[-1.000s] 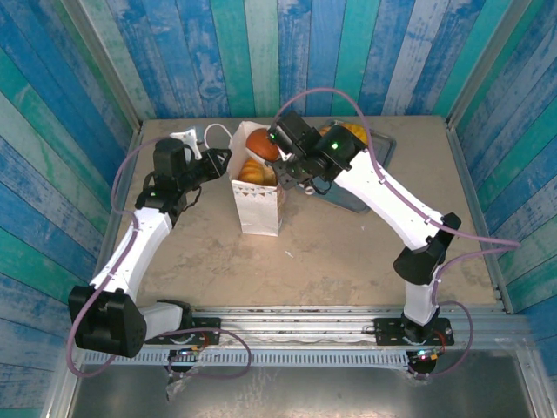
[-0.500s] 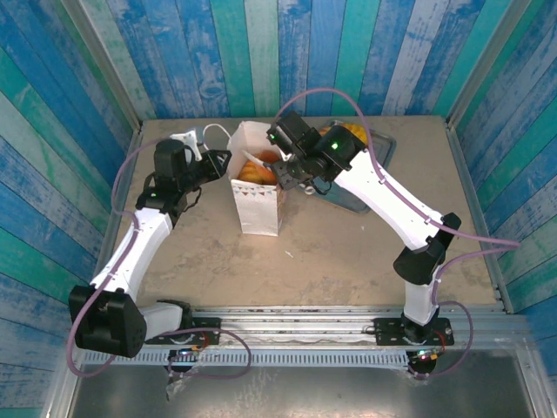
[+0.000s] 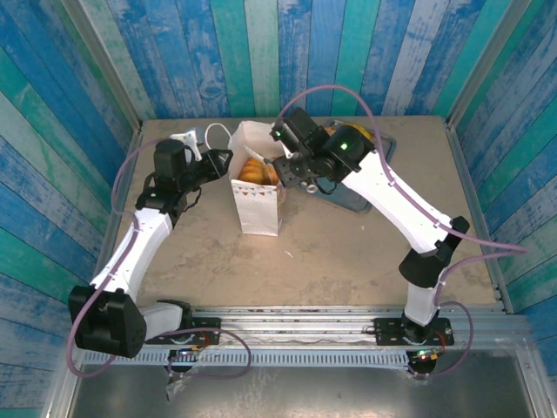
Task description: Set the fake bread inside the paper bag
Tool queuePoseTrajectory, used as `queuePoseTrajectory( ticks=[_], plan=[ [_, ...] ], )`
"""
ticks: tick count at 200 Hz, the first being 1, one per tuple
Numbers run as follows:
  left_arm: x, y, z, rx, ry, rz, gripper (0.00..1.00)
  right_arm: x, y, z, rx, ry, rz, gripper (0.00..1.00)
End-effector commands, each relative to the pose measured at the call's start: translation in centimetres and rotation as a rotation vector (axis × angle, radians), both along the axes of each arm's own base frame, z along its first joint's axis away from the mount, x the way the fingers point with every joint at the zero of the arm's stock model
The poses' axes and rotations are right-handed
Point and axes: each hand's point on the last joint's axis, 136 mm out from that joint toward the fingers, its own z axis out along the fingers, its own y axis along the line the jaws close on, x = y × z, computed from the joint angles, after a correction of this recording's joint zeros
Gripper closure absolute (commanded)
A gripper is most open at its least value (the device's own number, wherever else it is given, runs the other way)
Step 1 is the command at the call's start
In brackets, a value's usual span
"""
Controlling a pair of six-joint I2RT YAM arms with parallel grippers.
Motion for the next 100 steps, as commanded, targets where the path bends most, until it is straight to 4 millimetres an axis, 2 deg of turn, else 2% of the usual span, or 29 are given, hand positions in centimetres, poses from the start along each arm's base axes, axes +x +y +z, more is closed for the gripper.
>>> queuePoseTrajectory(
  ticks=[1, 37, 64, 84, 100],
  plan=[
    [-0.9, 0.0, 1.4, -0.001, -0.047, -0.007, 0.51, -0.9, -0.4, 3.7, 0.112, -0.061, 0.004, 0.40],
    [-1.4, 0.3, 2.1, 0.002, -0.066, 0.003, 0.42, -2.3, -1.0, 7.6, 0.230, -0.124, 0.034, 0.40],
    [-1.7, 0.5, 2.3, 0.009, -0.072, 0.015, 0.28, -3.4, -1.9, 11.0, 0.327, -0.174, 0.059, 0.41],
    [-2.0, 0.6, 2.4, 0.010, -0.077, 0.014, 0.21, -3.4, -3.2, 12.6, 0.384, -0.190, 0.054, 0.41],
    [-2.2, 0.7, 2.5, 0.018, -0.082, 0.019, 0.16, -3.0, -5.2, 13.4, 0.430, -0.190, 0.020, 0.41]
  ],
)
